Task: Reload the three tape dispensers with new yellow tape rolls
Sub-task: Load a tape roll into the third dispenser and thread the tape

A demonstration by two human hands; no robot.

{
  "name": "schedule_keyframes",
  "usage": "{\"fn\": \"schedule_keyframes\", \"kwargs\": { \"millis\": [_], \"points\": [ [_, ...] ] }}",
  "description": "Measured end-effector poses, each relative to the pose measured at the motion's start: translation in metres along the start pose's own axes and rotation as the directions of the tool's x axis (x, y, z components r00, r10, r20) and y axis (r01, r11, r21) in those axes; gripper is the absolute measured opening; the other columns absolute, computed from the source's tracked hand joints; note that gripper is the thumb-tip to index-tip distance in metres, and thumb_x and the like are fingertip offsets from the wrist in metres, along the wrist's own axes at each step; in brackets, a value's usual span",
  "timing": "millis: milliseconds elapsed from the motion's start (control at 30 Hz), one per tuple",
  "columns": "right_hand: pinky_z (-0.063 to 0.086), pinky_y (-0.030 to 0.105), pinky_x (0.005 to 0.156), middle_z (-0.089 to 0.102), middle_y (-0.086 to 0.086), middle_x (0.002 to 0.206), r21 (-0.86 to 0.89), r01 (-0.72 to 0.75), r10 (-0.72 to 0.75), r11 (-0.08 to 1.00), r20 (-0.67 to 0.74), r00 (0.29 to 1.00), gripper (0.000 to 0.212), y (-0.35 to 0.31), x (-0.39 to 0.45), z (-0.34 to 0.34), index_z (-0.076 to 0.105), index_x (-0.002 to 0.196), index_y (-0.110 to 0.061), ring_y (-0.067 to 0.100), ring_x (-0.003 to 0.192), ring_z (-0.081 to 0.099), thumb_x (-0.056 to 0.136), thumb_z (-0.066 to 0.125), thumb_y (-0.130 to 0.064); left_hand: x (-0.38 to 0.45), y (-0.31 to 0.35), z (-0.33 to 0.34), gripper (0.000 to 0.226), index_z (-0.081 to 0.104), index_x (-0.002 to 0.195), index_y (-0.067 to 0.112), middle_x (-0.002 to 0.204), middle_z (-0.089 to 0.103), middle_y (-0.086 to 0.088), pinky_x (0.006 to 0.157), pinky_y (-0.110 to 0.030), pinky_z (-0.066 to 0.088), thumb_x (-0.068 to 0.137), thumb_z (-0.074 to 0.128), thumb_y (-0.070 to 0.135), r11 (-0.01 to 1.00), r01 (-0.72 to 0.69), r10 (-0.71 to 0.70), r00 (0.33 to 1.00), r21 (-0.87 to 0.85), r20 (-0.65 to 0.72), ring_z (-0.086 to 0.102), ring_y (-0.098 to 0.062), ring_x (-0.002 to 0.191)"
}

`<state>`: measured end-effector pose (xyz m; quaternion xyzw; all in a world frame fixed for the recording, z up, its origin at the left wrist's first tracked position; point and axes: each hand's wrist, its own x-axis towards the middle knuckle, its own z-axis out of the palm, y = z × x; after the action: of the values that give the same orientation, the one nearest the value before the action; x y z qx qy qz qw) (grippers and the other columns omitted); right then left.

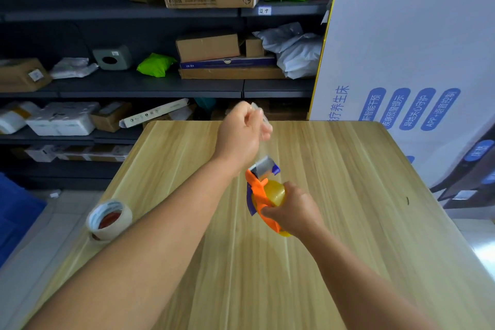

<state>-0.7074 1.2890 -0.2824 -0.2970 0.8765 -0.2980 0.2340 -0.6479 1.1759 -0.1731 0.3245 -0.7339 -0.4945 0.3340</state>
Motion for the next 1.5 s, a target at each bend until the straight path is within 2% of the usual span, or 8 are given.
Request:
{"fn": "schedule_keyframes", "kwargs": {
  "millis": [200, 367, 600, 833, 933, 1200, 1333, 1500],
  "points": [
    [0.054, 0.033, 0.062, 0.063, -0.004, 0.079, 0.064, 0.003, -0.003, 0.998, -0.002, 1.0, 0.044, 0.006, 0.001, -0.006, 0.057, 0.103, -0.02, 0.014, 0.07, 0.063, 0.067, 0.075, -0.038, 0.011, 0.023, -0.008, 0.018, 0.05, 0.083, 0.013, 0.087, 0.071, -0.009, 0.05, -0.027, 0.05, 0.099, 0.045, 0.02, 0.996, -0.016, 0.016, 1.0, -0.083, 0.001, 0.068, -0.019, 0.069],
    [0.049, 0.027, 0.057, 0.057, -0.009, 0.075, 0.088, -0.007, 0.007, 0.996, -0.003, 1.0, 0.042, 0.009, -0.001, -0.012, 0.054, 0.1, -0.021, 0.005, 0.063, 0.055, 0.068, 0.077, -0.037, 0.006, 0.032, -0.009, 0.018, 0.051, 0.081, 0.014, 0.089, 0.071, -0.011, 0.056, -0.033, 0.051, 0.098, 0.046, 0.019, 0.987, -0.022, 0.017, 0.999, -0.158, -0.035, 0.068, -0.018, 0.07],
    [0.047, 0.025, 0.052, 0.057, -0.012, 0.076, 0.125, 0.048, -0.047, 0.991, -0.011, 0.999, 0.048, -0.003, -0.006, -0.017, 0.053, 0.104, -0.024, 0.003, 0.065, 0.056, 0.066, 0.078, -0.039, -0.001, 0.047, -0.008, 0.016, 0.051, 0.091, 0.01, 0.089, 0.072, -0.008, 0.055, -0.027, 0.053, 0.099, 0.045, 0.022, 0.977, -0.023, 0.019, 1.0, -0.211, -0.02, 0.068, -0.016, 0.07],
    [0.051, 0.031, 0.068, 0.059, -0.005, 0.09, 0.109, 0.061, -0.053, 0.992, -0.077, 0.996, 0.064, -0.025, -0.005, -0.015, 0.045, 0.123, -0.026, 0.018, 0.082, 0.061, 0.068, 0.076, -0.039, -0.012, 0.056, 0.003, 0.016, 0.052, 0.087, 0.014, 0.091, 0.073, -0.009, 0.061, -0.032, 0.058, 0.099, 0.046, 0.023, 0.953, 0.017, -0.015, 1.0, -0.302, 0.01, 0.072, -0.016, 0.074],
    [0.044, 0.028, 0.064, 0.059, -0.004, 0.09, 0.067, 0.048, -0.042, 0.997, -0.076, 0.996, 0.065, -0.024, -0.004, -0.011, 0.044, 0.128, -0.024, 0.019, 0.08, 0.058, 0.071, 0.072, -0.037, -0.012, 0.056, 0.0, 0.016, 0.052, 0.085, 0.015, 0.091, 0.073, -0.009, 0.059, -0.031, 0.056, 0.098, 0.047, 0.023, 0.959, -0.008, 0.007, 1.0, -0.283, -0.003, 0.071, -0.016, 0.073],
    [0.041, 0.023, 0.049, 0.057, -0.011, 0.071, 0.025, -0.016, 0.015, 1.0, 0.022, 1.0, 0.034, -0.001, -0.005, -0.013, 0.056, 0.101, -0.022, 0.006, 0.062, 0.054, 0.071, 0.071, -0.03, -0.001, 0.056, -0.013, 0.017, 0.054, 0.081, 0.017, 0.091, 0.073, -0.002, 0.057, -0.029, 0.055, 0.097, 0.051, 0.024, 0.977, -0.085, 0.083, 0.996, -0.197, -0.022, 0.072, -0.016, 0.075],
    [0.043, 0.023, 0.051, 0.056, -0.011, 0.071, 0.047, -0.015, 0.012, 0.999, 0.059, 0.998, 0.03, 0.005, -0.011, -0.011, 0.052, 0.093, -0.027, 0.004, 0.062, 0.054, 0.071, 0.072, -0.03, 0.008, 0.044, -0.016, 0.015, 0.056, 0.086, 0.017, 0.092, 0.069, -0.006, 0.058, -0.031, 0.058, 0.097, 0.05, 0.025, 0.989, -0.025, 0.015, 0.998, -0.149, -0.069, 0.07, -0.014, 0.072],
    [0.048, 0.026, 0.058, 0.057, -0.011, 0.074, 0.09, 0.005, -0.011, 0.996, 0.061, 0.998, 0.032, 0.008, -0.017, -0.012, 0.054, 0.094, -0.029, 0.004, 0.065, 0.055, 0.07, 0.074, -0.029, 0.024, 0.014, -0.029, 0.013, 0.058, 0.09, 0.015, 0.079, 0.057, -0.001, 0.061, -0.029, 0.06, 0.096, 0.051, 0.024, 0.952, 0.17, -0.216, 0.963, -0.253, -0.163, 0.063, -0.015, 0.071]
  ]
}}
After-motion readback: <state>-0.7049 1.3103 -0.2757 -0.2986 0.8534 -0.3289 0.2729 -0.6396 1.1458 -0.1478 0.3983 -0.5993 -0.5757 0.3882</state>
